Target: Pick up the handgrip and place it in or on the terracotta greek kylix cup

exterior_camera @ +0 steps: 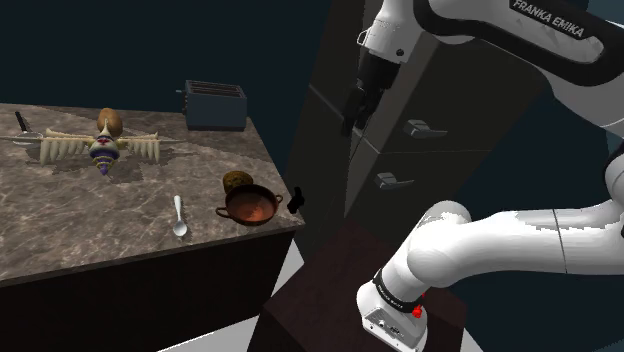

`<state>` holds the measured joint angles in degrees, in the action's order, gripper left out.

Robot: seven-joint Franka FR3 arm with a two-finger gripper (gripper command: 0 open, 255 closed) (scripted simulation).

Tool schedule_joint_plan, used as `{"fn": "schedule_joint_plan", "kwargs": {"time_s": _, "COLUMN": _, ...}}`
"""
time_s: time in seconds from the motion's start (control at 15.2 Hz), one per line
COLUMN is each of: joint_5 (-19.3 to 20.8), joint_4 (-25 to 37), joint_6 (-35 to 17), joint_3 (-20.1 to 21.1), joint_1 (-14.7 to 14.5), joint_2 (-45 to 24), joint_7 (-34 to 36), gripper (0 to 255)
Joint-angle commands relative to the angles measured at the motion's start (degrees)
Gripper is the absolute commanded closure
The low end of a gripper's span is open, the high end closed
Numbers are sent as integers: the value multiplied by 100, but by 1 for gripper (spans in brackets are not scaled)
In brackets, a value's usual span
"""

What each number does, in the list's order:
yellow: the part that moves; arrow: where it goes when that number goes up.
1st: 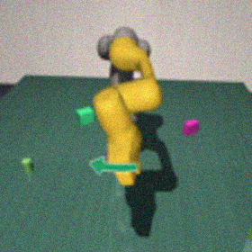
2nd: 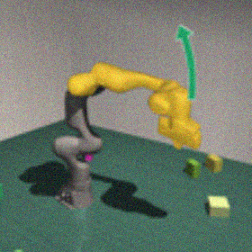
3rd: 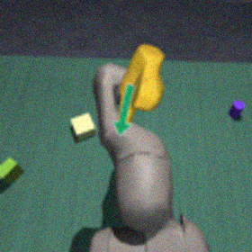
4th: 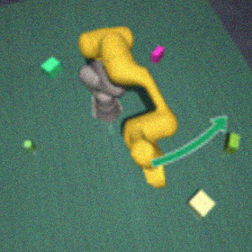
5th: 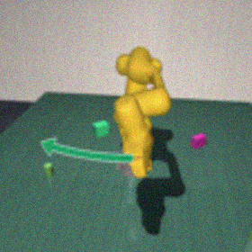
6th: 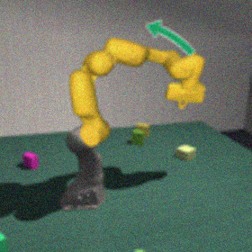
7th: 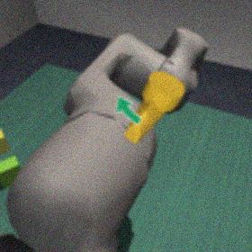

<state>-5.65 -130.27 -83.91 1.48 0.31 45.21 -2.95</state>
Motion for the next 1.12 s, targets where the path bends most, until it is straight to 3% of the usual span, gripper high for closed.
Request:
{"fn": "schedule_joint_plan", "kwargs": {"time_s": 0.0, "joint_5": 0, "joint_4": 0, "joint_6": 0, "joint_3": 0, "joint_1": 0, "joint_2": 0, "joint_7": 0, "gripper": 0}}
{"fn": "schedule_joint_plan", "kwargs": {"time_s": 0.53, "joint_5": 260, "joint_4": -1277, "joint_6": -1509, "joint_3": -247, "joint_1": 142, "joint_2": -234, "joint_7": -432, "gripper": 0}}
{"fn": "schedule_joint_plan", "kwargs": {"time_s": 1.06, "joint_5": 498, "joint_4": -2107, "joint_6": -3206, "joint_3": -538, "joint_1": 312, "joint_2": -1086, "joint_7": -839, "gripper": 0}}
